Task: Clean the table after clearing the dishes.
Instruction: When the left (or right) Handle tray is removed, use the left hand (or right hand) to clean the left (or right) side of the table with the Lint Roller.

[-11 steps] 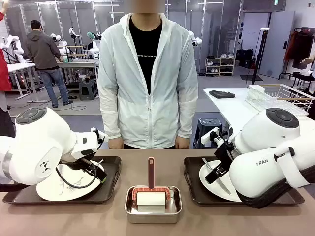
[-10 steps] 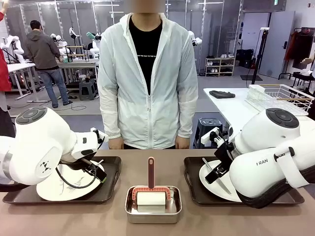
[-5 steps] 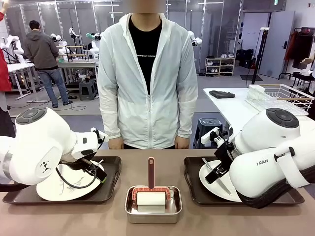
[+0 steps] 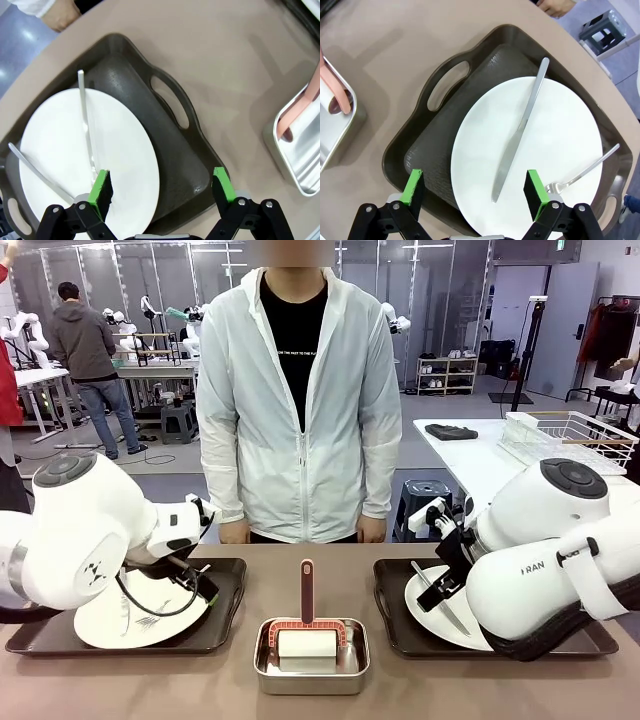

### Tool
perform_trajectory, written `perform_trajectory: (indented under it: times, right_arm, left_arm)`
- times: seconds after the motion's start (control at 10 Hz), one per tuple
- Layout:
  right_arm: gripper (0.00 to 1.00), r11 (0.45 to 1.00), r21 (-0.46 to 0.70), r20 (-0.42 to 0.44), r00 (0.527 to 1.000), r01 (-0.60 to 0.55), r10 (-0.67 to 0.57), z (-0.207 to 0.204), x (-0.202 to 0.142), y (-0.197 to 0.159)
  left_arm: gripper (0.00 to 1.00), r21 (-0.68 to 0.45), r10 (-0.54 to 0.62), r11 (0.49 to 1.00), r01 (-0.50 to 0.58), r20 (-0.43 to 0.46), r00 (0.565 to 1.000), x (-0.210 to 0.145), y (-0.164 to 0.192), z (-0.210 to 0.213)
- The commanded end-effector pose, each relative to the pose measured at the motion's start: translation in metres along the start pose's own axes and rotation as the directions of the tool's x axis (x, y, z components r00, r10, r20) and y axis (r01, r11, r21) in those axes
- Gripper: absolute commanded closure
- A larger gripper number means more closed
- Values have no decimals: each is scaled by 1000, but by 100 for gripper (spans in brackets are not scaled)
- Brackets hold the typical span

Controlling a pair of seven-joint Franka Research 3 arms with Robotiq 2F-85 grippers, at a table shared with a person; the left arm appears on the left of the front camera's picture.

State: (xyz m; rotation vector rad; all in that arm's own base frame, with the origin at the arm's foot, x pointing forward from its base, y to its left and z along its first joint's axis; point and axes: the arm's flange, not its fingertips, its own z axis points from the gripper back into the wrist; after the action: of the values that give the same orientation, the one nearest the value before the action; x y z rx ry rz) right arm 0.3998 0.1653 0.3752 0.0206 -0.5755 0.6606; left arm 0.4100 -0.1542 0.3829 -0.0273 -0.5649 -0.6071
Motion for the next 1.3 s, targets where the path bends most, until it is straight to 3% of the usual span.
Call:
perform_trajectory:
  times: [0.0, 0.3, 0.4, 0.6, 0.7, 0.8, 0.9, 1.0, 1.1, 1.2]
  right_arm:
    - [0, 999, 46, -11, 1000, -7, 8, 7, 31, -22]
    - [0, 966, 236, -11, 995, 104, -104, 18, 72, -53]
    - [0, 907, 381, -51, 984, 179, -173, 24, 78, -64]
    - [0, 768, 575, -77, 952, 284, -295, 42, 72, -86]
    - [0, 704, 641, -72, 937, 306, -342, 52, 65, -97]
    - [0, 624, 705, -65, 907, 338, -417, 60, 55, -110]
    - [0, 518, 780, -78, 877, 350, -475, 69, 38, -127]
    - [0, 446, 826, -92, 863, 344, -496, 79, 17, -145]
    - [0, 378, 865, -90, 842, 331, -531, 96, -16, -175]
    - [0, 355, 869, -66, 792, 345, -607, 108, -47, -200]
  left_arm:
    - [0, -11, -22, 1000, 22, -18, 1000, 30, 20, 22]
    - [0, -175, 11, 984, -12, -6, 1000, 59, 56, 52]
    - [0, -283, 53, 958, -52, -6, 999, 61, 72, 57]
    - [0, -565, 187, 814, -133, 37, 982, 48, 112, 72]
    - [0, -654, 254, 738, -163, 46, 966, 36, 130, 81]
    - [0, -766, 322, 620, -171, 50, 945, 21, 149, 90]
    - [0, -842, 399, 510, -174, 52, 915, 1, 173, 100]
    - [0, -888, 456, 431, -162, 60, 888, -21, 194, 110]
    - [0, -908, 487, 391, -154, 61, 871, -44, 215, 119]
    - [0, -922, 554, 323, -211, 3, 833, -77, 245, 127]
